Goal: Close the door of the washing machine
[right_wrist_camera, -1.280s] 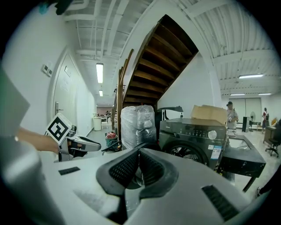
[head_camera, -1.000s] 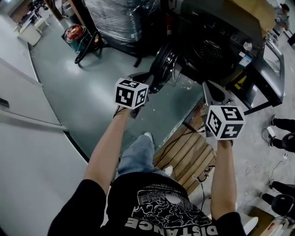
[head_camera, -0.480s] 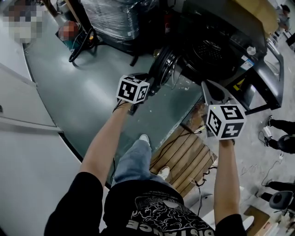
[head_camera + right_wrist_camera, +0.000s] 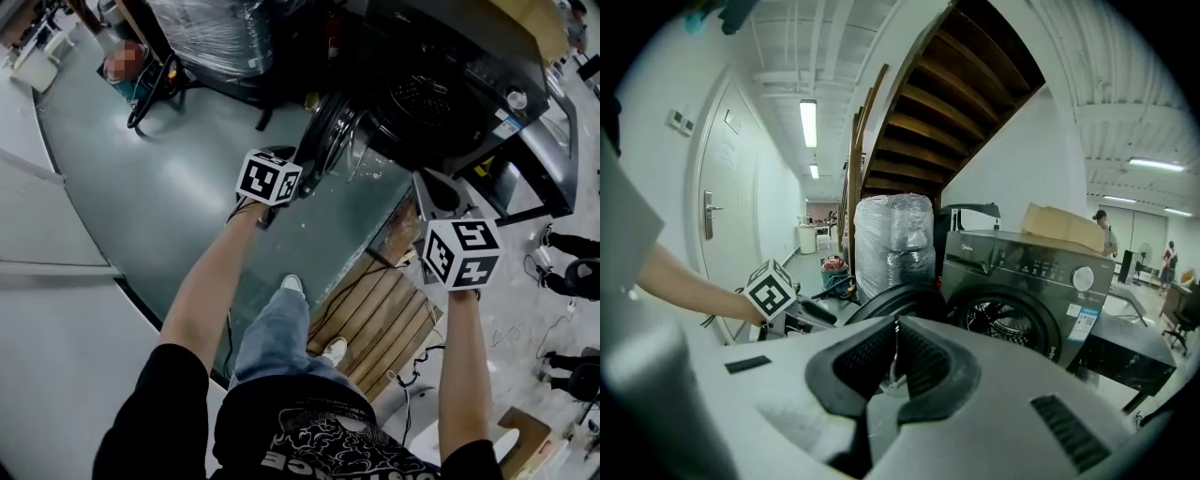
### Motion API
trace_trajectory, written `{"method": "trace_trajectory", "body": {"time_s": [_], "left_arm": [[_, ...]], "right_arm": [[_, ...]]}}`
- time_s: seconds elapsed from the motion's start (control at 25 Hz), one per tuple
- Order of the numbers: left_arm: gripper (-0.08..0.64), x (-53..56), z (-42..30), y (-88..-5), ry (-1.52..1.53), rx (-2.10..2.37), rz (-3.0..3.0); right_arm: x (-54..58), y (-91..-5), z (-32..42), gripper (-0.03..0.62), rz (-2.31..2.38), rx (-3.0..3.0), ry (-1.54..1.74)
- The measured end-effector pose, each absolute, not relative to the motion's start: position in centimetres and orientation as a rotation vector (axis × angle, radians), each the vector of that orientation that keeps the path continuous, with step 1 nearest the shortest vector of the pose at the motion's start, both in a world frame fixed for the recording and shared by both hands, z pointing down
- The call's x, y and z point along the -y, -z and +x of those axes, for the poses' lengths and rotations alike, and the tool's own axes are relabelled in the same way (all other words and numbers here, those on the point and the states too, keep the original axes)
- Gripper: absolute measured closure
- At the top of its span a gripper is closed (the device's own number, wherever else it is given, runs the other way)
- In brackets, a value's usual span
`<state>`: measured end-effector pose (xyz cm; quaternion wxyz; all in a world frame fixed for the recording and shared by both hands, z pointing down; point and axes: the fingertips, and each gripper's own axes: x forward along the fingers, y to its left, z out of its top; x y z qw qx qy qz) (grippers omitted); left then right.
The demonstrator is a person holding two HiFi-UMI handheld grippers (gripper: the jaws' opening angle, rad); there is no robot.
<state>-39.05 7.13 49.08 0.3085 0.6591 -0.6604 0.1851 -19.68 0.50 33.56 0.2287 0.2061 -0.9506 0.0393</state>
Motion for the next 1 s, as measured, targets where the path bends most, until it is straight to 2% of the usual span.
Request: {"method": "trace_trajectory", "body": {"time_s": [0.48, 1.0], "left_arm": [[0.360, -4.8, -40.4, -52.5, -0.531, 1.613, 1.815], [0.399, -3.9, -41.1, -53.5, -0.522, 1.551, 1.839]], "right_arm": [[1.8, -37.4, -22.6, 0.569, 0.586, 2.548, -0.160], [4.3, -38.6, -24.5, 0.569, 0.680, 2.493, -0.232]]}}
